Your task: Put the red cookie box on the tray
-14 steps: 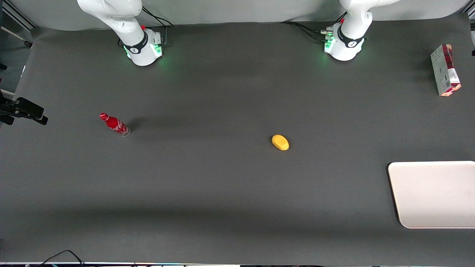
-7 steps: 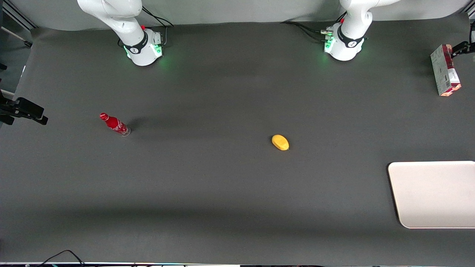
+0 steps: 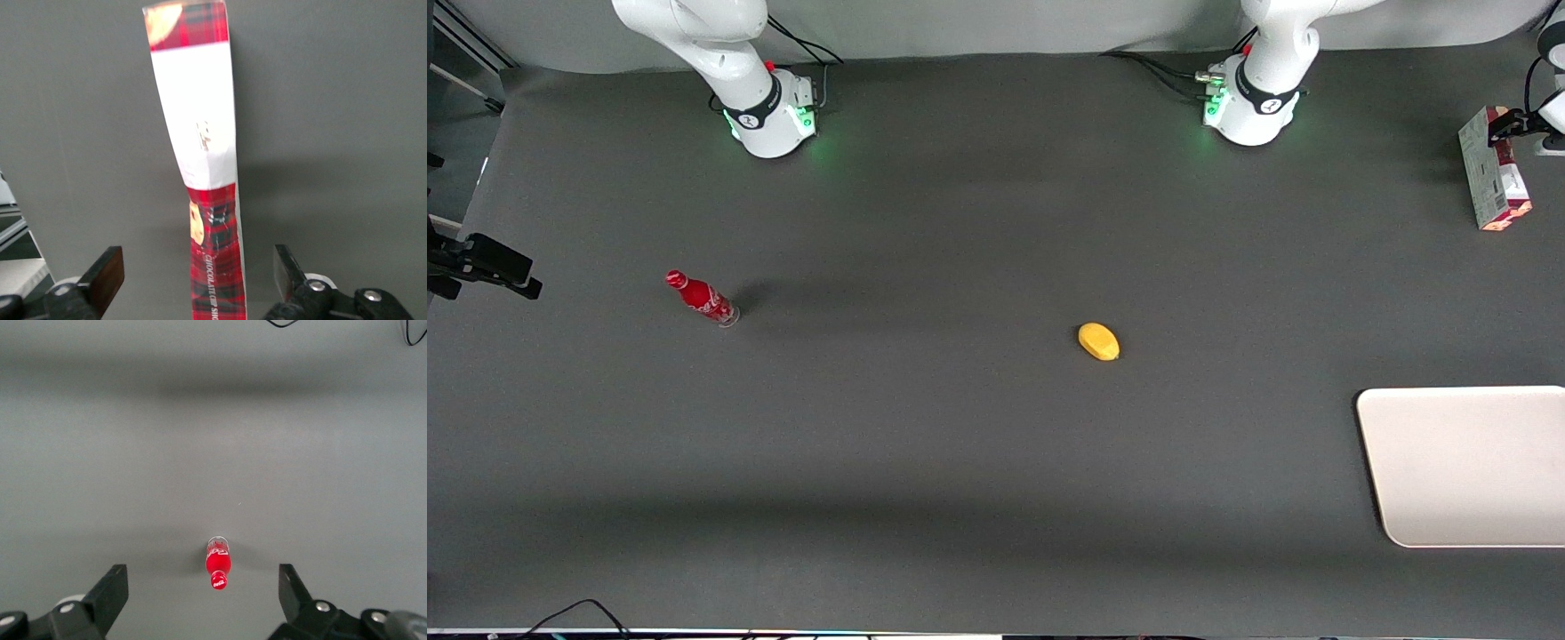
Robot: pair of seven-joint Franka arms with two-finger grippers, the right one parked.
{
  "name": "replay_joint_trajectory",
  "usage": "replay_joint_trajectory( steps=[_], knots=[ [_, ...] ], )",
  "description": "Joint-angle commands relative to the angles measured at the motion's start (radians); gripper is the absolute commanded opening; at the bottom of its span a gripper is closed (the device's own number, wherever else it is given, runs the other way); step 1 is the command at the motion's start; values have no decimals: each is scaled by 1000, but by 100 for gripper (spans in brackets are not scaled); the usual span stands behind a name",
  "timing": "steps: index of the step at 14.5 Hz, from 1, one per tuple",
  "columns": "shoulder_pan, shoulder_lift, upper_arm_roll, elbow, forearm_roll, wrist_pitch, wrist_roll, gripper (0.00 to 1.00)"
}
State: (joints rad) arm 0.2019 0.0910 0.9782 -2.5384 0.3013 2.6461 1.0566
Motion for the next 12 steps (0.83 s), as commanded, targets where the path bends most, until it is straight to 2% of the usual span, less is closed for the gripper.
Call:
replay_joint_trajectory(
  steps=[1, 5, 10, 12],
  knots=[
    [43, 35, 1, -31, -53, 67, 17, 100],
    [54, 58, -18, -33, -105, 71, 17, 100],
    [56, 136, -110, -25, -192, 120, 22, 100],
    [57, 148, -122, -22, -206, 126, 39, 100]
  ],
)
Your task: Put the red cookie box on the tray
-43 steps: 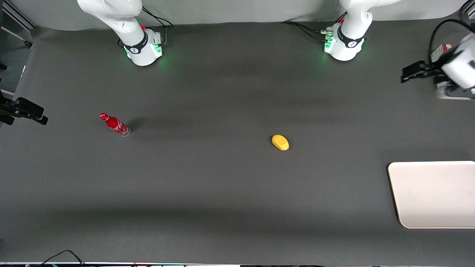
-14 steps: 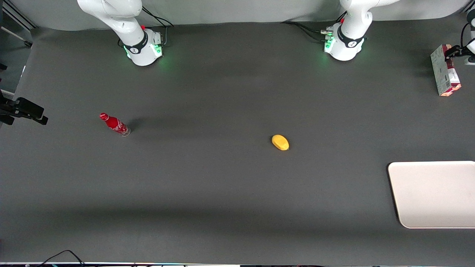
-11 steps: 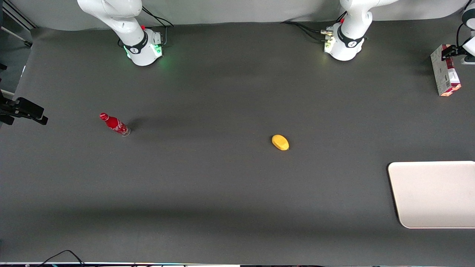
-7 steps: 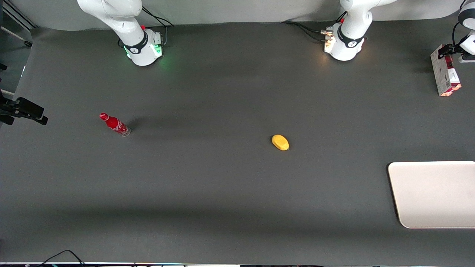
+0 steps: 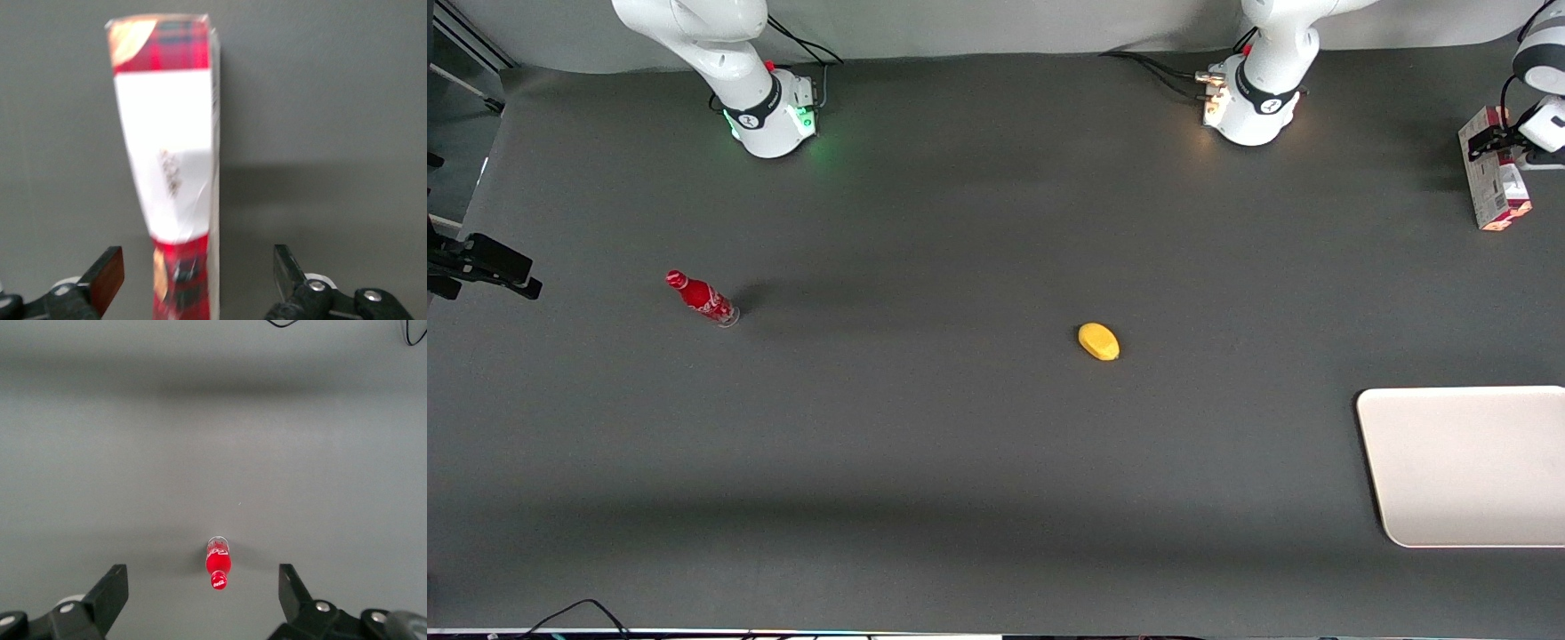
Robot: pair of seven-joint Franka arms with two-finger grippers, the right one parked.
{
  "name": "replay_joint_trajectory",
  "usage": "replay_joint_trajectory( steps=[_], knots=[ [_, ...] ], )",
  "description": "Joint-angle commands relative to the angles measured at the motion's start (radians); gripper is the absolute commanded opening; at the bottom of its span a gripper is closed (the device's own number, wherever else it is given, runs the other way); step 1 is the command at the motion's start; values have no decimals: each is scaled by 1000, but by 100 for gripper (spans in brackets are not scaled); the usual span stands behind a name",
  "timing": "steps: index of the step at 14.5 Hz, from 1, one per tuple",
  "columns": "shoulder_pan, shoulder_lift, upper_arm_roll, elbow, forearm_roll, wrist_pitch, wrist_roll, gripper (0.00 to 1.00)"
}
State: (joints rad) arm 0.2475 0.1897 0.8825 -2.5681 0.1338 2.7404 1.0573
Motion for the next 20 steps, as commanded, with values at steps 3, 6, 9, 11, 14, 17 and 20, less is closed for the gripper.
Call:
replay_joint_trajectory(
  steps=[3, 6, 9, 11, 14, 17, 20],
  knots=[
    [22, 80, -25, 9, -42, 80, 70, 81],
    [26, 99, -25, 22, -42, 88, 73, 0],
    [26, 97, -27, 23, -43, 87, 73, 0],
    [15, 91, -30, 37, -77, 73, 72, 0],
    [10, 67, -42, 112, -100, -61, 70, 0],
    [10, 11, -86, 280, -125, -331, 66, 0],
    [10, -35, -154, 477, -123, -607, 0, 0]
  ],
)
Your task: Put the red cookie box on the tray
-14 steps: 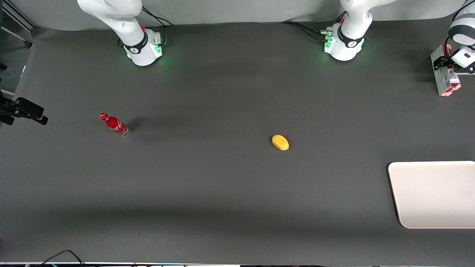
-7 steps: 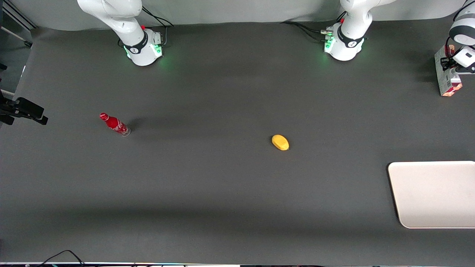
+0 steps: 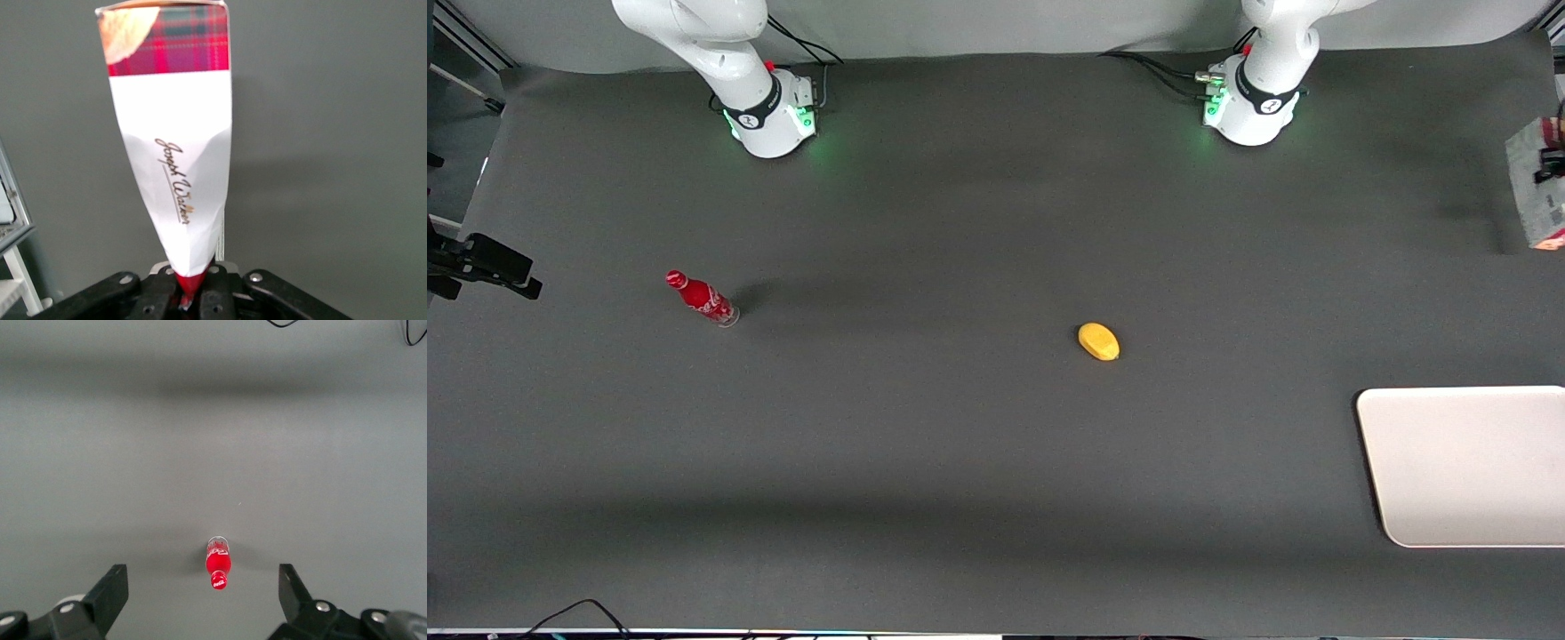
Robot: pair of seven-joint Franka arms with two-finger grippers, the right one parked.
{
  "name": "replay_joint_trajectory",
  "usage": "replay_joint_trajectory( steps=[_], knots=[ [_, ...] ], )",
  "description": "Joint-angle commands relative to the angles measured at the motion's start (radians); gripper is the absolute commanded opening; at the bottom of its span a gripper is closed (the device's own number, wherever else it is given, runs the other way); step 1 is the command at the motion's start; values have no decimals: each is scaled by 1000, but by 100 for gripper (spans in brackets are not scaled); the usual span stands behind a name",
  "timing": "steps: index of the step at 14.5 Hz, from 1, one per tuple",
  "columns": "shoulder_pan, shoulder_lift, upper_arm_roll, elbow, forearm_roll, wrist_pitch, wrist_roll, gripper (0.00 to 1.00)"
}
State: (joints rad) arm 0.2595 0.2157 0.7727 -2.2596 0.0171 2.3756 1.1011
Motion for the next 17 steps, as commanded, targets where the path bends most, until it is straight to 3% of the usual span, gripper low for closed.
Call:
replay_joint_trajectory(
  steps=[1, 5, 9, 12, 17],
  knots=[
    [-2, -62, -65, 246, -6, -348, -65, 0],
    [-2, -59, -151, 573, 3, -695, -223, 0],
    [-2, -49, -303, 843, 47, -935, -429, 0],
    [-2, 9, -412, 974, 92, -1022, -555, 0],
    [6, 279, -417, 1265, 98, -1021, -529, 0]
  ],
)
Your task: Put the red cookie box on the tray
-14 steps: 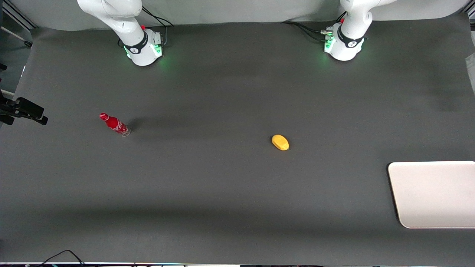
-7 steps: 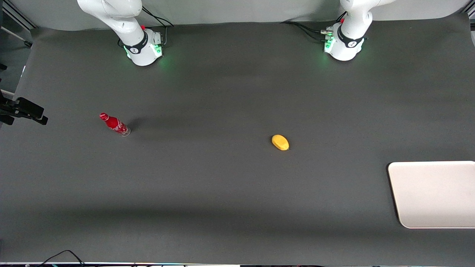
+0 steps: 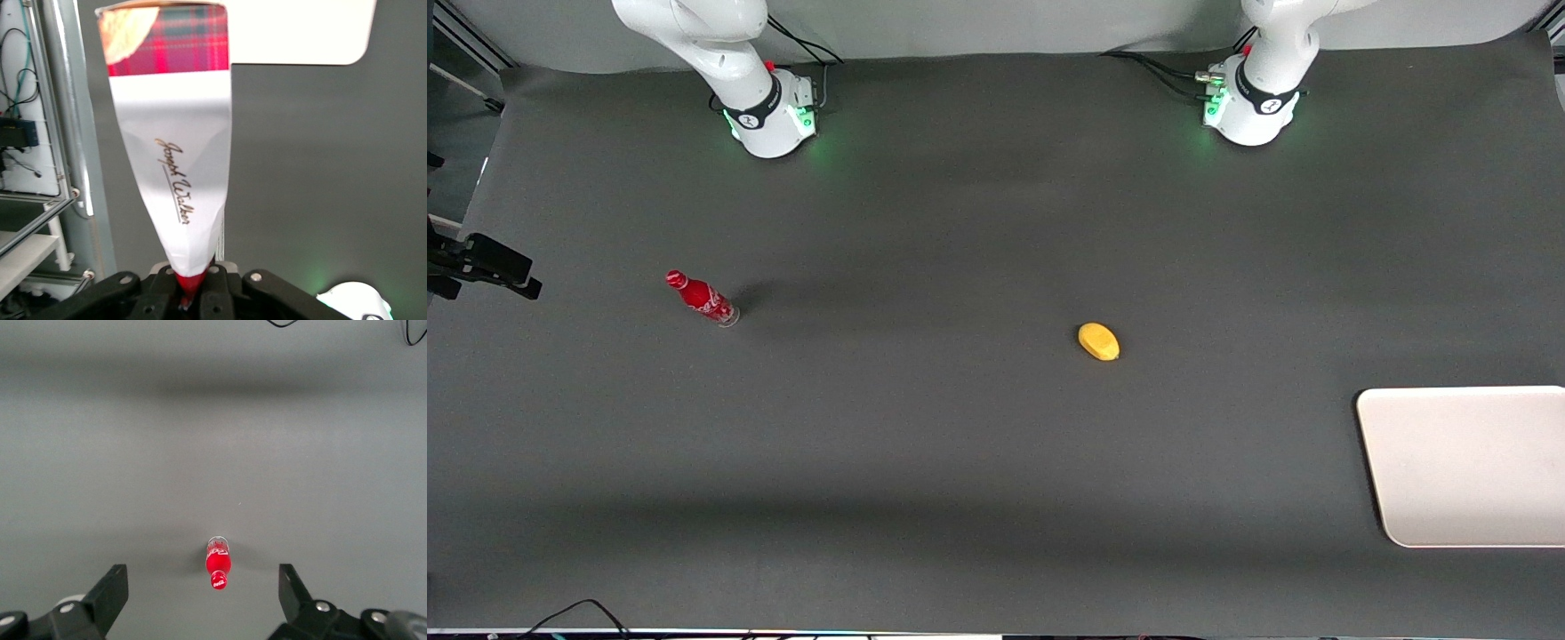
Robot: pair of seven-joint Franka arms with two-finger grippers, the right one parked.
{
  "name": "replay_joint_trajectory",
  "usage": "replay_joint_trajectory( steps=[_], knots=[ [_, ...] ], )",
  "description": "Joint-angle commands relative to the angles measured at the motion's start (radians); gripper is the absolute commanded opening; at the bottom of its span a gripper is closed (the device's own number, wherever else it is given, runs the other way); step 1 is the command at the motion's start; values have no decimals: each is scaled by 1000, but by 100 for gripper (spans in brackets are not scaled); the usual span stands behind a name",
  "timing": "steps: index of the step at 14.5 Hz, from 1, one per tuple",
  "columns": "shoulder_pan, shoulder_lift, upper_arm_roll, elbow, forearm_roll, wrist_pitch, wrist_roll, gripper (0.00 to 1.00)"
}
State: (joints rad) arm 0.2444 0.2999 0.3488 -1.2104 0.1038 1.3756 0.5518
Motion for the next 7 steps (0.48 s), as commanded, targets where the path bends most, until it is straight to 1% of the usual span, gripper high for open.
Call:
replay_joint_trajectory(
  steps=[1, 5, 6, 7],
  knots=[
    [23, 238, 9, 233, 11, 26, 40, 0],
    [29, 372, 6, 233, -4, 245, 45, 0],
    [29, 402, 6, 232, -27, 290, 45, 0],
    [29, 430, 9, 233, -71, 324, 45, 0]
  ],
)
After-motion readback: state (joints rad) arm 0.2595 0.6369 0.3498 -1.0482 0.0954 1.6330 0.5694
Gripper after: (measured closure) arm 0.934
